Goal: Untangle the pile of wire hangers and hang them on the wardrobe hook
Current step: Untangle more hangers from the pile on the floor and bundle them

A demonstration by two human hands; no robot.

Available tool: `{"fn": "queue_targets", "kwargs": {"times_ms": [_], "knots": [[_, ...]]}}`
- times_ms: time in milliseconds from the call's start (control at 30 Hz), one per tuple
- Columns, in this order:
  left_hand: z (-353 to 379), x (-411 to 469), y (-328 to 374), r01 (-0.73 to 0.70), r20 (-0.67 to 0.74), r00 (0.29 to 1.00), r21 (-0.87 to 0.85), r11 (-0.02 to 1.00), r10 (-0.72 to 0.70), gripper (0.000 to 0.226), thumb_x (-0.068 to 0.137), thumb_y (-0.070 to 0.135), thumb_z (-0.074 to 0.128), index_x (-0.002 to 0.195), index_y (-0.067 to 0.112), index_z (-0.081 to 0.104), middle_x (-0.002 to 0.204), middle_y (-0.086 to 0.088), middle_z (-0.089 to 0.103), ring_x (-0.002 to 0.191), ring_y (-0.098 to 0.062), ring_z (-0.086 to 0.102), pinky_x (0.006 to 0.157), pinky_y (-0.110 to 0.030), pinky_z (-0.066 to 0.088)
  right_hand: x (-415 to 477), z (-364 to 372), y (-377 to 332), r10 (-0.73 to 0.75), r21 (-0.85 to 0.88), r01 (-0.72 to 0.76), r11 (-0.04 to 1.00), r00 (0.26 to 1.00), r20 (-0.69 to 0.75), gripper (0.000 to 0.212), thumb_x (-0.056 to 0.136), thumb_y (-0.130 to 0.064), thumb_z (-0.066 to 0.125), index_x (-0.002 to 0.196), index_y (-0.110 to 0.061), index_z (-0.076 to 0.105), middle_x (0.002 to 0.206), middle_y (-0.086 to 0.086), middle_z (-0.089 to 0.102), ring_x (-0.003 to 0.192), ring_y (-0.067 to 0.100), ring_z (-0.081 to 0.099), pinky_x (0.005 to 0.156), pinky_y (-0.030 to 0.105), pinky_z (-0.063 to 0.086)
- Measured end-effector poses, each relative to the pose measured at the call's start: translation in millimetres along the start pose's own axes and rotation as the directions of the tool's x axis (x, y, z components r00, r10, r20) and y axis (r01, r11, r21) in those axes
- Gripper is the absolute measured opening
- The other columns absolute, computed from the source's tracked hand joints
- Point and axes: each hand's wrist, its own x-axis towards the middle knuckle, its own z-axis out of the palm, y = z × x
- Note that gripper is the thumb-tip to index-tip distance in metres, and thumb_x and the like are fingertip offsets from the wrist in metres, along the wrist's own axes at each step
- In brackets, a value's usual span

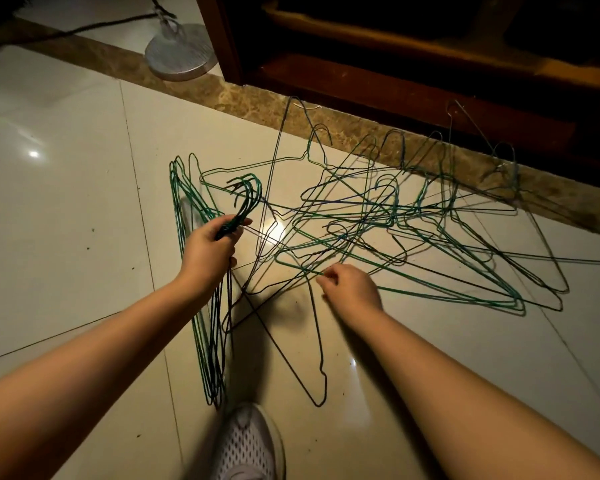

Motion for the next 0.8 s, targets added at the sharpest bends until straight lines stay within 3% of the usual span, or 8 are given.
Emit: {"fn": "queue_targets", "kwargs": {"times_ms": [67, 167, 300, 367, 467, 800], "knots": [[-5, 2, -4, 0.013, -0.028, 1.0, 0.0, 1.0, -0.013, 0.024, 0.096, 0.009, 0.045, 0.106, 0.02, 0.064, 0.071, 0.003, 0.045, 0.06, -0.01, 0.038, 0.055, -0.024, 0.038, -2, 14, -17, 0.054, 0.053, -0.058, 0.997, 0.995, 0.081, 0.031, 0.091, -0.04, 0.055, 0.108, -0.016, 0.063, 0.107, 0.004, 0.065, 0.098, 0.023, 0.058, 0.07, 0.024, 0.037], [-11, 4, -11, 0.02, -0.045, 0.999, -0.016, 1.0, -0.02, 0.025, 0.096, 0.009, 0.045, 0.098, 0.024, 0.065, 0.071, 0.003, 0.045, 0.061, -0.011, 0.038, 0.055, -0.025, 0.038, 0, 29, -27, 0.108, -0.015, -0.106, 0.994, 0.984, 0.14, 0.026, 0.093, -0.03, 0.053, 0.109, -0.013, 0.063, 0.111, 0.009, 0.063, 0.103, 0.029, 0.058, 0.077, 0.027, 0.042], [-16, 7, -20, 0.032, -0.05, 0.998, -0.037, 0.999, -0.033, 0.029, 0.097, 0.01, 0.045, 0.089, 0.029, 0.064, 0.07, 0.002, 0.043, 0.063, -0.012, 0.037, 0.055, -0.025, 0.039, -1, 31, -27, 0.106, 0.029, -0.11, 0.994, 0.988, 0.109, 0.027, 0.097, -0.022, 0.041, 0.113, -0.01, 0.059, 0.113, 0.01, 0.062, 0.1, 0.027, 0.057, 0.076, 0.027, 0.041], [-16, 8, -22, 0.033, -0.055, 0.998, -0.034, 0.999, -0.034, 0.028, 0.097, 0.01, 0.044, 0.089, 0.029, 0.064, 0.07, 0.002, 0.044, 0.062, -0.012, 0.038, 0.055, -0.026, 0.04, -3, 29, -23, 0.076, 0.15, -0.088, 0.985, 0.993, 0.089, 0.022, 0.097, -0.023, 0.042, 0.107, -0.012, 0.058, 0.107, 0.008, 0.063, 0.089, 0.024, 0.055, 0.071, 0.025, 0.039], [-14, 8, -23, 0.028, -0.065, 0.997, -0.044, 0.999, -0.031, 0.028, 0.096, 0.01, 0.045, 0.09, 0.028, 0.064, 0.068, 0.004, 0.045, 0.058, -0.012, 0.038, 0.056, -0.027, 0.039, -4, 29, -13, 0.086, 0.331, -0.095, 0.939, 0.995, 0.044, 0.015, 0.095, -0.023, 0.044, 0.095, -0.016, 0.057, 0.099, 0.01, 0.065, 0.086, 0.028, 0.06, 0.074, 0.034, 0.051], [-11, 6, -24, 0.034, -0.052, 0.998, -0.033, 0.999, -0.036, 0.028, 0.097, 0.007, 0.043, 0.096, 0.022, 0.066, 0.071, 0.005, 0.048, 0.062, -0.011, 0.039, 0.056, -0.026, 0.04, -5, 24, 7, 0.186, 0.453, -0.171, 0.875, 0.982, 0.01, 0.01, 0.093, -0.021, 0.05, 0.086, -0.019, 0.057, 0.093, 0.008, 0.066, 0.087, 0.029, 0.062, 0.076, 0.034, 0.051]]}}
